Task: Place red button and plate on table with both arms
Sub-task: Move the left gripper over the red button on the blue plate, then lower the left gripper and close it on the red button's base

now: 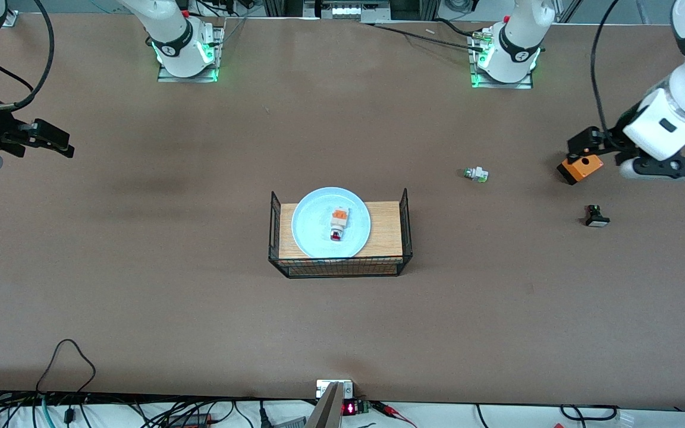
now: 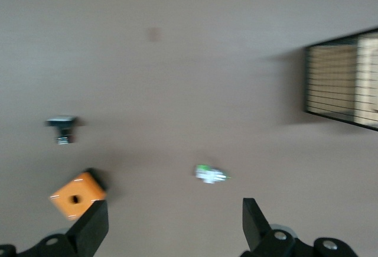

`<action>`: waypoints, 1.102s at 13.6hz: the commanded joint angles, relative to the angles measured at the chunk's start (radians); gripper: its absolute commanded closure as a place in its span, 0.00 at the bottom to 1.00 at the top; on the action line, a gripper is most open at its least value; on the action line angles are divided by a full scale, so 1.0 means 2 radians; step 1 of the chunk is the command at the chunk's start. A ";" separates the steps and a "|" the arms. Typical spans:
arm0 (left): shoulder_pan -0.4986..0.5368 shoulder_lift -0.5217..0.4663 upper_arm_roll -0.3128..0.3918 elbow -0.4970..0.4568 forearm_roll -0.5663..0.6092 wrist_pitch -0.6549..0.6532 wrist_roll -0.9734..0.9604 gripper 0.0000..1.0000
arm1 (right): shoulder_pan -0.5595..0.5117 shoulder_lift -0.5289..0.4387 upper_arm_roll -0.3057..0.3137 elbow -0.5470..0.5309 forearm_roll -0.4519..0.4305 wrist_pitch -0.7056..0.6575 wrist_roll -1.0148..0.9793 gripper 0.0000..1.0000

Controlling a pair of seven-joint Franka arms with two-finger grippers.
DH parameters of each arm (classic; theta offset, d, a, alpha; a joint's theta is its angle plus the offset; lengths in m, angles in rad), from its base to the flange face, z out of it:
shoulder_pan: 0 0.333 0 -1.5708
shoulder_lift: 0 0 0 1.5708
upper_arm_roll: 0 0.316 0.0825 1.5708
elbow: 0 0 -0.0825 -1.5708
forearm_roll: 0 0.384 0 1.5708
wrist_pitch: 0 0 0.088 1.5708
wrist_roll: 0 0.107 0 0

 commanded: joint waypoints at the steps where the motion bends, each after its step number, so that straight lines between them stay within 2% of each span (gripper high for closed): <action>1: -0.067 0.015 -0.009 0.007 -0.038 0.006 -0.001 0.00 | 0.003 -0.006 -0.003 0.003 -0.006 -0.007 -0.008 0.00; 4: -0.131 0.086 -0.026 0.064 -0.042 0.048 -0.001 0.00 | 0.003 -0.005 -0.003 0.003 -0.005 -0.008 -0.008 0.00; 7: -0.183 0.147 -0.039 0.114 -0.043 0.155 -0.002 0.00 | 0.002 -0.004 -0.003 0.003 -0.004 -0.009 -0.008 0.00; 10: -0.207 0.189 -0.055 0.114 -0.045 0.285 -0.005 0.00 | 0.000 -0.003 -0.005 0.003 -0.003 -0.009 -0.008 0.00; 13: -0.232 0.242 -0.064 0.116 -0.038 0.350 -0.051 0.00 | 0.000 -0.003 -0.005 0.003 -0.003 -0.009 -0.008 0.00; 15: -0.249 0.260 -0.064 0.114 -0.039 0.379 -0.070 0.00 | 0.000 -0.002 -0.005 0.003 -0.003 -0.006 -0.008 0.00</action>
